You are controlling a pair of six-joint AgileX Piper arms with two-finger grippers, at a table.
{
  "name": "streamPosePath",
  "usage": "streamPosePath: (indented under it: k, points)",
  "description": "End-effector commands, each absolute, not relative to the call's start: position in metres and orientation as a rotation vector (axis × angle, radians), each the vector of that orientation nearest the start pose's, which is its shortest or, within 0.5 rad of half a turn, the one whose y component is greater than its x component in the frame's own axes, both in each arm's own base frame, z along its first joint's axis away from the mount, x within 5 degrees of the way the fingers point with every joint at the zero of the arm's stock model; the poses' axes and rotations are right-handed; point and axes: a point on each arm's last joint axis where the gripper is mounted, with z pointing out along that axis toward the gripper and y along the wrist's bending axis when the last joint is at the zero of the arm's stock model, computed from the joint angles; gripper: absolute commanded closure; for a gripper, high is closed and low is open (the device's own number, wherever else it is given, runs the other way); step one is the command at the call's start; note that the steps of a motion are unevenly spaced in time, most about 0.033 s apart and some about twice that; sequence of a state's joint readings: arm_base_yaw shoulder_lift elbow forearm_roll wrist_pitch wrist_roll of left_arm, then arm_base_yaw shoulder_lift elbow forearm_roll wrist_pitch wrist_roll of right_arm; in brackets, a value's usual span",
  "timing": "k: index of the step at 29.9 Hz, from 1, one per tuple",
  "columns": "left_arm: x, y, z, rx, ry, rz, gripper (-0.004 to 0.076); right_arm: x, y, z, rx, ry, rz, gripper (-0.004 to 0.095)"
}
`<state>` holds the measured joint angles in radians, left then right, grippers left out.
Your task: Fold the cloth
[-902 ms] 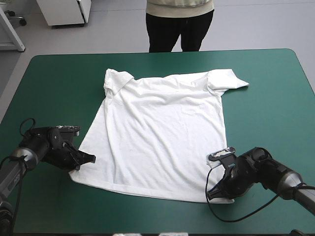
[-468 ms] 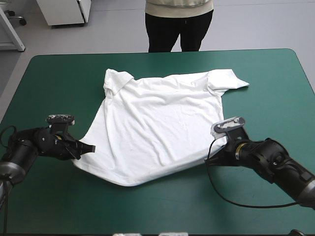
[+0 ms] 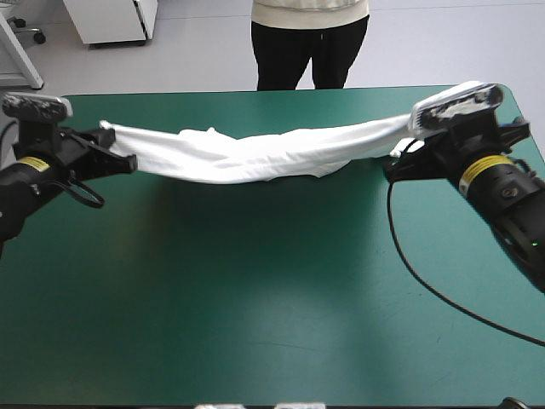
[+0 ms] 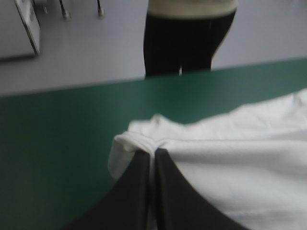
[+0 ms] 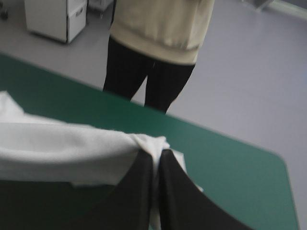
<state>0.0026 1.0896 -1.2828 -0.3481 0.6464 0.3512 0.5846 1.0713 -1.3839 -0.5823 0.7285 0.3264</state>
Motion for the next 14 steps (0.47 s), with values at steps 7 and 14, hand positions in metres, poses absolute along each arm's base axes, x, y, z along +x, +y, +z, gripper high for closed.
streamPosePath:
  k: [7,14]
  points:
    - [0.164,-0.014,0.588,0.168,1.29,-0.053,0.0733,0.124,0.047,0.615,-0.307,1.171,-0.048,0.0925]
    - [0.107,-0.014,0.649,0.189,1.029,0.01,0.0733,0.075,0.022,0.665,-0.293,0.894,-0.089,0.0926]
